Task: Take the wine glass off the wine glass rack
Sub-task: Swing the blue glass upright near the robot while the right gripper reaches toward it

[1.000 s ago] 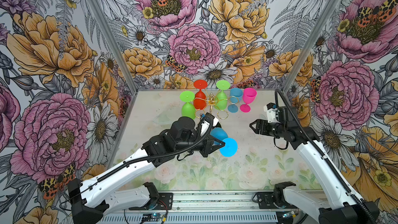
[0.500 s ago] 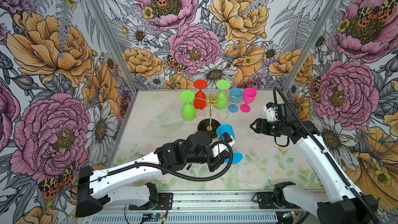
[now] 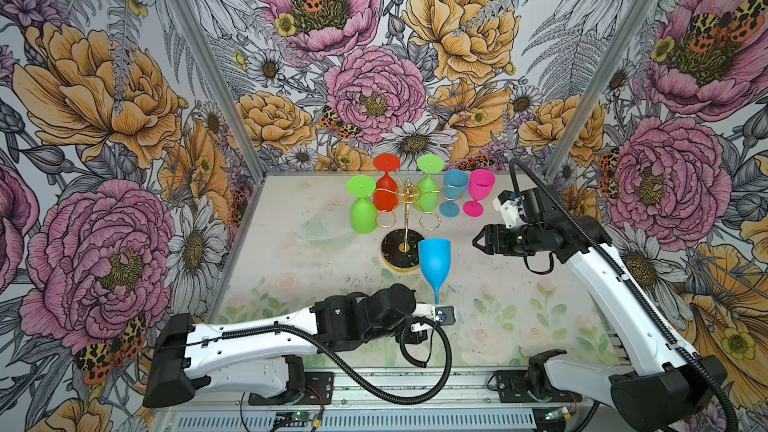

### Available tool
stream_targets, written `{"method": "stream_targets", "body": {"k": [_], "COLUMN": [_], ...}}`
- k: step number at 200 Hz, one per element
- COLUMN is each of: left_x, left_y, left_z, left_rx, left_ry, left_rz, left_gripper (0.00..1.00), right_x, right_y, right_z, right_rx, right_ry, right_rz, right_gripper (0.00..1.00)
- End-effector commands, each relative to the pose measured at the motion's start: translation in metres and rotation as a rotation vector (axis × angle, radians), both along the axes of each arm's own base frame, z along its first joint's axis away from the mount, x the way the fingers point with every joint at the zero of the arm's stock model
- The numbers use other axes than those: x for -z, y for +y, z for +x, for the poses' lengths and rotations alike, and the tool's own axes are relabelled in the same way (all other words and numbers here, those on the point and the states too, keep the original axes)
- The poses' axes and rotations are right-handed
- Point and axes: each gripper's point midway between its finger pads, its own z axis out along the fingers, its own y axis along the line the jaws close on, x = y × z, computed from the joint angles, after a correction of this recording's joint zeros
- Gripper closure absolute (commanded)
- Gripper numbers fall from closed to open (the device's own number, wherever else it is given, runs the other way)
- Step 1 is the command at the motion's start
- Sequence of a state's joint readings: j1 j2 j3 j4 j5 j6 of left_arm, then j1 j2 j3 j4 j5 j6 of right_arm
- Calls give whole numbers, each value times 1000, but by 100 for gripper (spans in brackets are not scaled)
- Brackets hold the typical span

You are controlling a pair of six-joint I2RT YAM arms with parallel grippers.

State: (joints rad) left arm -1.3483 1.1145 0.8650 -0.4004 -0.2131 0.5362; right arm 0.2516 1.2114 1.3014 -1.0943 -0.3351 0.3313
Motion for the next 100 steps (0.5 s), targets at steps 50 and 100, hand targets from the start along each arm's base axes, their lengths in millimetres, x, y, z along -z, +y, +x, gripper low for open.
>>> {"method": "stream_targets", "body": {"k": [50,100], "left_x": [17,26], "left_y": [11,12], "left_z": [14,23], "left_rx": [34,15], "left_ry": [-421,-559], "left_rz": [199,272], "left_gripper": [100,100], "right_x": [-29,-35], "right_y": [27,42], "right_z": [2,3], "right_rx": [-91,-130], "right_ry": [-32,-22], "right_rz": [75,107], "right_gripper": [28,28]}}
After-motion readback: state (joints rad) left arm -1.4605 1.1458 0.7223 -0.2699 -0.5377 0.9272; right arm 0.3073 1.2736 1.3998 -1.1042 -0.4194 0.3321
